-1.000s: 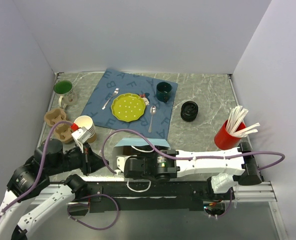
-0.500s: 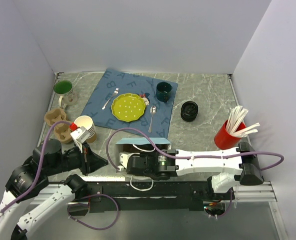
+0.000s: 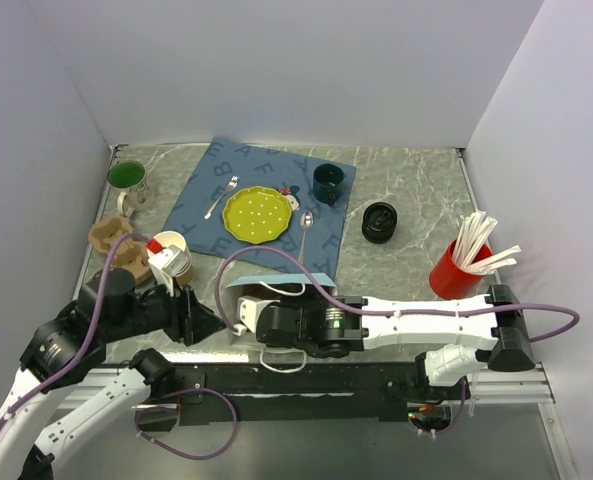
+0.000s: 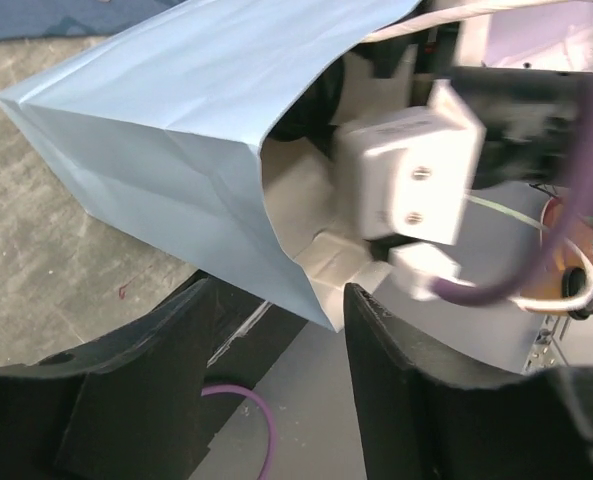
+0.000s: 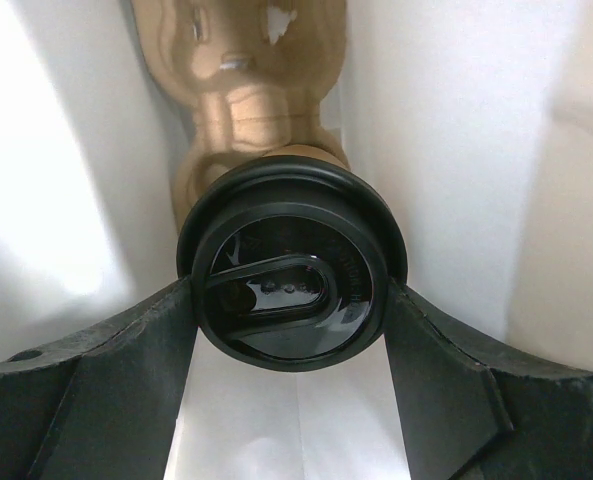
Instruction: Pack the takeout coffee
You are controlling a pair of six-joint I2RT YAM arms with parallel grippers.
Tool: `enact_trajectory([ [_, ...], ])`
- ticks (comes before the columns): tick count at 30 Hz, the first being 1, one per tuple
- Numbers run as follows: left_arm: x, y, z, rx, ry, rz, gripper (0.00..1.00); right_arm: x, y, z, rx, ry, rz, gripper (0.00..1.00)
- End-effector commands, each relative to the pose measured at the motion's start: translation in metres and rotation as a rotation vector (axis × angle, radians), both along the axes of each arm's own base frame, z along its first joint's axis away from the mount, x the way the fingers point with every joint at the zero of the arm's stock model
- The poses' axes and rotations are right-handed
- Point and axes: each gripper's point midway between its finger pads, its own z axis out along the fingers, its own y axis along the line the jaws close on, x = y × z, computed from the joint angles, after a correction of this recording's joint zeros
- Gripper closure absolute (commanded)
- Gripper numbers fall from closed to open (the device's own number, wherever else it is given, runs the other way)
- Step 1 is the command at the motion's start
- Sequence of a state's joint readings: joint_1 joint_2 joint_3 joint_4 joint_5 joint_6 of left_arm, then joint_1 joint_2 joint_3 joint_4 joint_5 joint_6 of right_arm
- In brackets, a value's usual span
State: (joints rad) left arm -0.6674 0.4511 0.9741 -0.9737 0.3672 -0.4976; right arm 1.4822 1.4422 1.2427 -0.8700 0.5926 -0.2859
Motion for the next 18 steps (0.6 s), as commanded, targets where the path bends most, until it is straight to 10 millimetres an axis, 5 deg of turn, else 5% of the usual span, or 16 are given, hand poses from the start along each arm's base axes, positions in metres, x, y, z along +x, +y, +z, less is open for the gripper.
enact_trajectory([
  [1, 0.01, -0.004, 0.011, -0.022, -0.01, 0.031, 0.38, 0.001, 0.006, 0.023, 0.132, -0.004, -0.022, 0.68],
  [12, 0.054, -0.018, 0.007, 0.027, -0.034, 0.115, 0.41, -0.007, 0.004, 0.021, 0.162, 0.016, -0.01, 0.69],
  [15, 0.055, -0.024, 0.006, 0.031, -0.024, 0.09, 0.63, -0.008, 0.006, 0.023, 0.177, 0.014, -0.001, 0.69],
  [16, 0.054, -0.024, 0.006, 0.03, -0.028, 0.08, 0.8, -0.007, 0.006, 0.026, 0.182, 0.009, 0.001, 0.69],
  [18, 0.048, -0.024, 0.007, 0.018, -0.055, 0.048, 0.88, -0.006, 0.006, 0.027, 0.187, -0.004, 0.009, 0.69],
])
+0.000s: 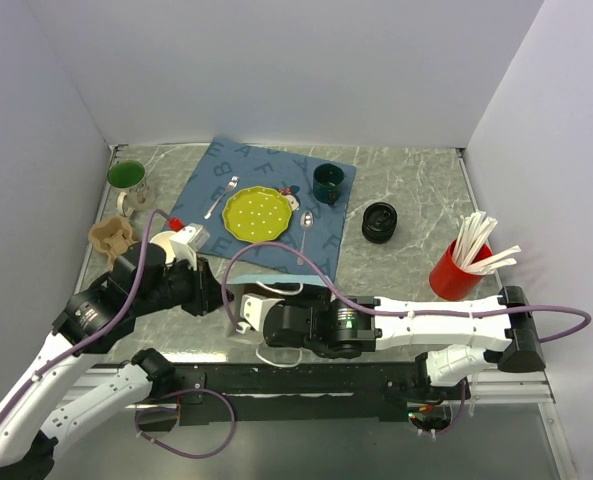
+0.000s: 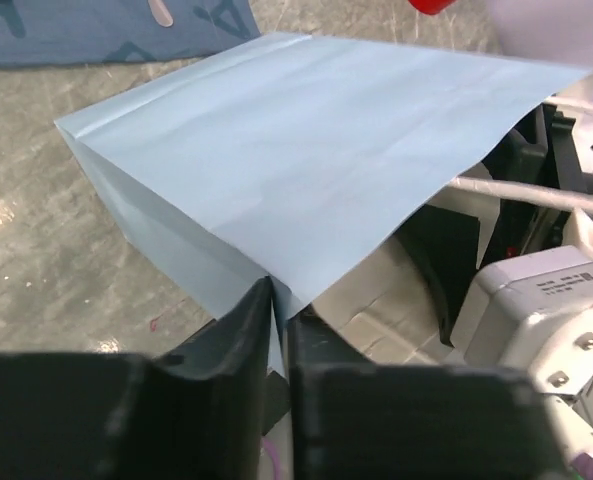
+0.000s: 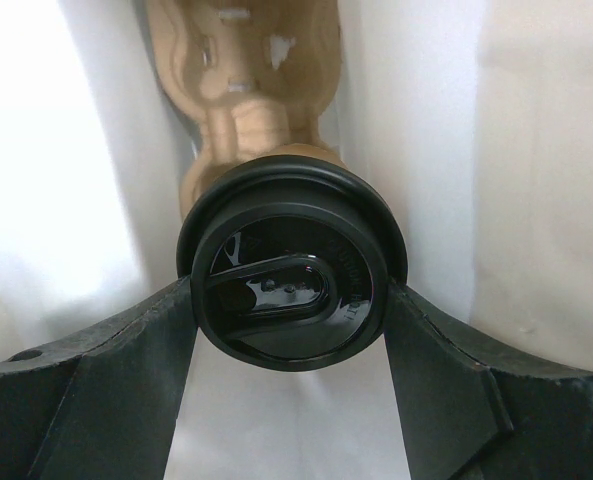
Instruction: Pack the takeout coffee
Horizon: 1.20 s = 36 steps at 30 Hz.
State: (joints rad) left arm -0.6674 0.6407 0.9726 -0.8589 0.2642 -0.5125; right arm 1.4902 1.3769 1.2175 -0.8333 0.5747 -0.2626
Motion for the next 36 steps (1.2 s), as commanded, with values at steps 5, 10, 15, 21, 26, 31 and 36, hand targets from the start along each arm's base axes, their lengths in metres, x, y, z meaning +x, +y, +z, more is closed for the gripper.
enact_trajectory([
  [5, -0.015, -0.007, 0.015, -0.063, -0.135, -0.142, 0.99, 0.001, -0.006, 0.025, 0.094, -0.045, 0.037, 0.69],
  [10, -0.018, -0.01, 0.023, -0.088, -0.179, -0.181, 0.99, -0.007, -0.016, 0.04, 0.101, -0.04, 0.122, 0.69],
  [15, -0.005, -0.008, 0.016, -0.003, -0.198, -0.179, 0.81, -0.008, -0.019, 0.029, 0.039, -0.036, 0.126, 0.7],
  [21, -0.006, 0.002, 0.024, 0.004, -0.22, -0.135, 0.66, -0.014, -0.012, 0.02, 0.049, -0.002, 0.102, 0.72],
  [26, -0.016, 0.002, 0.028, -0.043, -0.196, -0.138, 0.6, -0.022, -0.017, 0.012, 0.043, 0.008, 0.096, 0.72],
  [31, -0.025, -0.006, 0.036, -0.103, -0.174, -0.182, 0.69, -0.026, -0.019, 0.009, 0.031, 0.01, 0.095, 0.73],
  [36, -0.027, -0.009, 0.031, -0.105, -0.147, -0.193, 0.86, -0.028, -0.017, 0.011, 0.04, 0.005, 0.089, 0.73],
])
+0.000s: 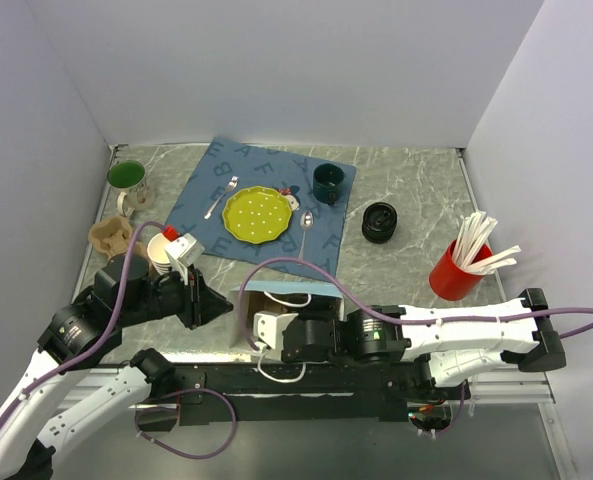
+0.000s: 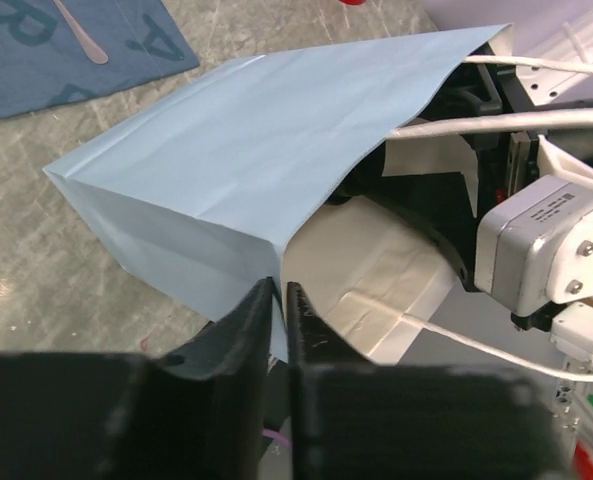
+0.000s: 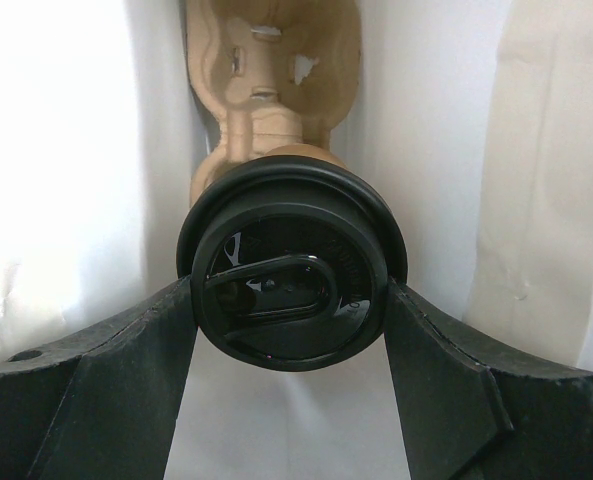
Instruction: Pack the takeout coffee
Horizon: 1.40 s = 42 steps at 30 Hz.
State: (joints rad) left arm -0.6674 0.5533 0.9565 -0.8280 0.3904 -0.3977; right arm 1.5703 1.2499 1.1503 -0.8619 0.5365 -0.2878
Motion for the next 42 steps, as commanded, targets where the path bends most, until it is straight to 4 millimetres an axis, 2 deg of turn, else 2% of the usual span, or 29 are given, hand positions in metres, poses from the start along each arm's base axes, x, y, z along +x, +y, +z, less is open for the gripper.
enact_trajectory([
  [1, -0.004, -0.006, 0.013, -0.041, -0.009, -0.031, 0.92, 0.0, -0.001, 0.005, 0.02, -0.018, -0.031, 0.73],
  [3, -0.002, -0.003, 0.014, -0.034, -0.022, -0.02, 0.99, -0.003, 0.0, 0.005, 0.02, -0.02, -0.023, 0.73],
  [6, -0.005, -0.005, 0.021, -0.063, -0.091, -0.059, 0.99, -0.003, 0.004, 0.014, 0.044, -0.05, -0.024, 0.73],
  [7, -0.006, -0.008, 0.017, -0.066, -0.112, -0.088, 0.99, -0.002, 0.007, 0.018, 0.054, -0.056, -0.022, 0.73],
  [10, -0.009, -0.012, 0.029, -0.083, -0.178, -0.144, 0.99, -0.001, 0.017, 0.032, 0.052, -0.088, 0.005, 0.73],
  [12, -0.01, -0.013, 0.027, -0.057, -0.188, -0.179, 0.99, 0.0, 0.019, 0.034, 0.047, -0.102, 0.021, 0.73],
  [16, -0.005, -0.007, 0.022, -0.02, -0.202, -0.148, 0.99, -0.005, 0.011, 0.022, 0.038, -0.071, 0.057, 0.73],
  [18, -0.008, -0.005, 0.014, 0.026, -0.184, -0.175, 0.99, -0.008, 0.004, 0.019, 0.027, -0.053, 0.069, 0.73],
  [21, -0.007, -0.009, 0.013, 0.033, -0.184, -0.202, 0.99, -0.009, -0.007, 0.01, -0.016, -0.056, 0.109, 0.73],
  [25, 0.003, -0.011, 0.034, 0.009, -0.25, -0.174, 0.99, -0.006, -0.011, 0.003, -0.046, -0.075, 0.15, 0.73],
  [29, 0.011, -0.017, 0.039, -0.003, -0.244, -0.162, 0.99, -0.004, -0.013, -0.009, -0.114, -0.082, 0.167, 0.73],
  [31, 0.009, -0.022, 0.033, -0.024, -0.198, -0.17, 0.99, -0.003, -0.011, -0.014, -0.125, -0.082, 0.167, 0.73],
  [35, 0.001, -0.027, 0.035, -0.1, -0.172, -0.177, 0.99, -0.003, -0.012, -0.023, -0.151, -0.055, 0.162, 0.73],
  [39, -0.004, -0.031, 0.018, -0.112, -0.105, -0.199, 0.99, 0.001, -0.015, -0.029, -0.17, -0.052, 0.14, 0.73],
  [42, -0.007, -0.031, 0.013, -0.104, -0.08, -0.208, 0.99, 0.005, -0.015, -0.03, -0.173, -0.054, 0.127, 0.73],
])
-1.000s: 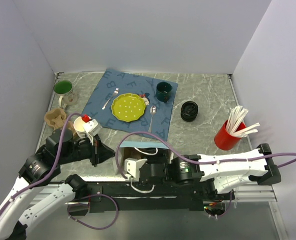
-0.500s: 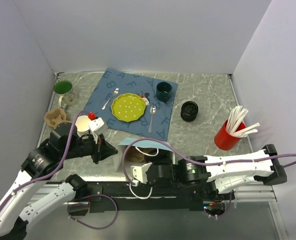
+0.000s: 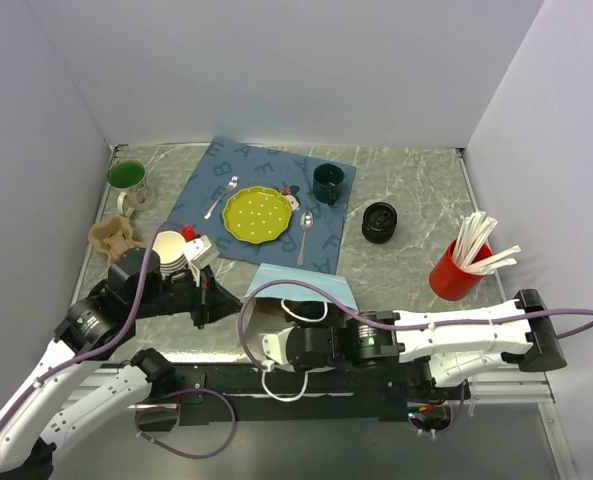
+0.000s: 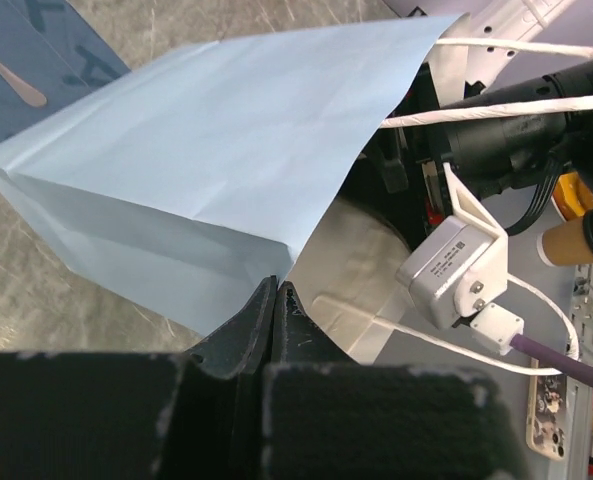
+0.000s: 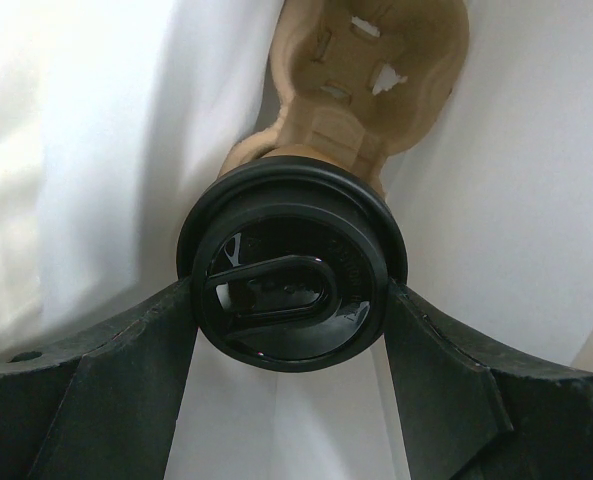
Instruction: Pack the takeout coffee
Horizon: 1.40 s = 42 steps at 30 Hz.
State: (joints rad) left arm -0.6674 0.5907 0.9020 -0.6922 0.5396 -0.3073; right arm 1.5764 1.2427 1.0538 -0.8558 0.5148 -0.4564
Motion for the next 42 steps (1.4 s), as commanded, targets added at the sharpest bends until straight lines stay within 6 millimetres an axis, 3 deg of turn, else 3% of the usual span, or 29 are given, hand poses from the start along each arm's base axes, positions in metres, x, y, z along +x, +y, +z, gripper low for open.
enact_trajectory([
  [1, -0.004, -0.008, 0.012, -0.061, -0.002, -0.037, 0.99, 0.004, -0.001, -0.001, -0.002, 0.003, -0.021, 0.73],
  [8, -0.002, -0.007, 0.005, -0.028, 0.021, -0.031, 0.99, -0.001, 0.003, 0.037, 0.087, 0.043, 0.014, 0.73],
  [10, -0.001, -0.007, 0.005, -0.023, 0.015, -0.032, 0.99, -0.004, 0.001, 0.04, 0.073, 0.056, 0.034, 0.73],
  [14, -0.001, -0.007, 0.004, -0.019, 0.022, -0.034, 0.99, -0.015, -0.006, 0.029, 0.006, 0.118, 0.07, 0.73],
  [20, 0.001, -0.005, 0.013, -0.015, -0.032, -0.038, 0.99, -0.028, 0.001, 0.029, -0.033, 0.203, 0.12, 0.73],
  [24, 0.002, -0.006, 0.012, -0.005, -0.036, -0.044, 0.99, -0.034, -0.005, 0.013, -0.118, 0.262, 0.135, 0.73],
  [30, -0.001, -0.01, 0.01, -0.023, -0.014, -0.066, 0.99, -0.009, -0.009, -0.012, -0.163, 0.155, 0.068, 0.75],
  [42, -0.004, -0.01, 0.008, -0.015, 0.02, -0.071, 0.99, 0.015, -0.013, -0.014, -0.151, 0.077, -0.036, 0.75],
])
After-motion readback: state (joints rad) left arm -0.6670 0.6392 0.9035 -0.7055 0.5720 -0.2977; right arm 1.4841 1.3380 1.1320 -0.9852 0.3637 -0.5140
